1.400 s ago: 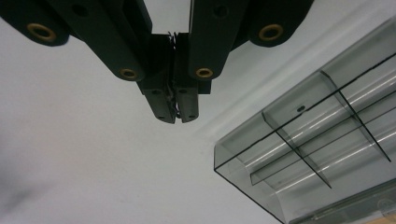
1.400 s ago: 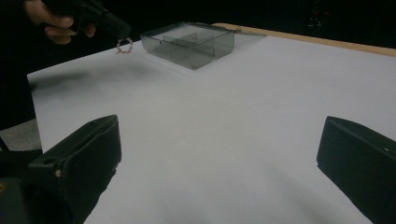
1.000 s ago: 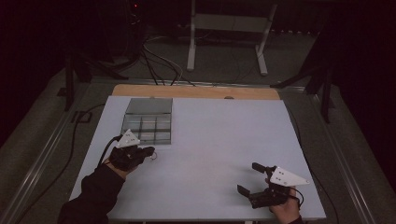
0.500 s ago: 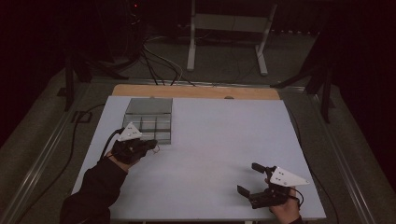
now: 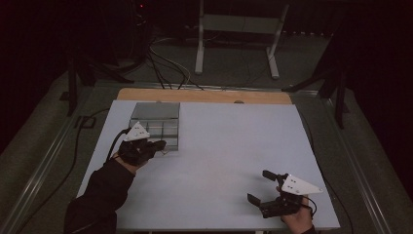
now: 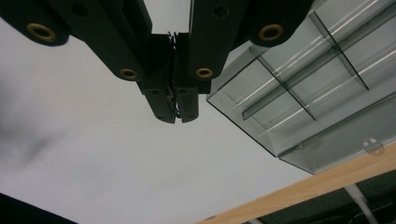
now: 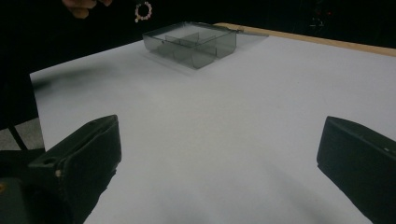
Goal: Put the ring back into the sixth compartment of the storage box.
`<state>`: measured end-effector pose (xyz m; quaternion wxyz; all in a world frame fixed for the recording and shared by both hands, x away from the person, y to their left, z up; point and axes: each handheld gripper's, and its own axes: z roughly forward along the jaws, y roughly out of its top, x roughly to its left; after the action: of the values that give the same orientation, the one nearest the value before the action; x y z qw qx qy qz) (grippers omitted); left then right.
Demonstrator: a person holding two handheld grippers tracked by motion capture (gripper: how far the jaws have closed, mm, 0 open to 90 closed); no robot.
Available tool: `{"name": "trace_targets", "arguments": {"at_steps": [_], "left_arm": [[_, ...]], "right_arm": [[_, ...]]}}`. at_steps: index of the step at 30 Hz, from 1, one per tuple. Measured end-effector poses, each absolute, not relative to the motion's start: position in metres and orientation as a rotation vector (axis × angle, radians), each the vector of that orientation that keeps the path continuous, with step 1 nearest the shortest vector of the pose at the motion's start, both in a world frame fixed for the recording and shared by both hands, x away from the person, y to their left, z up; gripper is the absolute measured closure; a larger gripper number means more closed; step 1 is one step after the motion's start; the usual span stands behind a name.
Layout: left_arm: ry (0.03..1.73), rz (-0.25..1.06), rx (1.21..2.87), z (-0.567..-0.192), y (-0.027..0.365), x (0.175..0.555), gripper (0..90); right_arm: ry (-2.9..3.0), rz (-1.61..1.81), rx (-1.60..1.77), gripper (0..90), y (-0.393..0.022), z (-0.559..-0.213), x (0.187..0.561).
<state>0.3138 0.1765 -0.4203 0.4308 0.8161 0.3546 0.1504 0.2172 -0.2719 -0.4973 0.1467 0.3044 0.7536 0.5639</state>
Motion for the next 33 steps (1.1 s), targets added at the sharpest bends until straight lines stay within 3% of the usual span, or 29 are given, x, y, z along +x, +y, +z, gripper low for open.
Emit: {"name": "trace_targets", "arguments": {"at_steps": [33], "left_arm": [[0.948,0.382,1.994,-0.433,0.181,0.359,89.6]], "right_arm": [[2.165,1.631,0.882,0.0,-0.273,-0.497,0.217]]}}
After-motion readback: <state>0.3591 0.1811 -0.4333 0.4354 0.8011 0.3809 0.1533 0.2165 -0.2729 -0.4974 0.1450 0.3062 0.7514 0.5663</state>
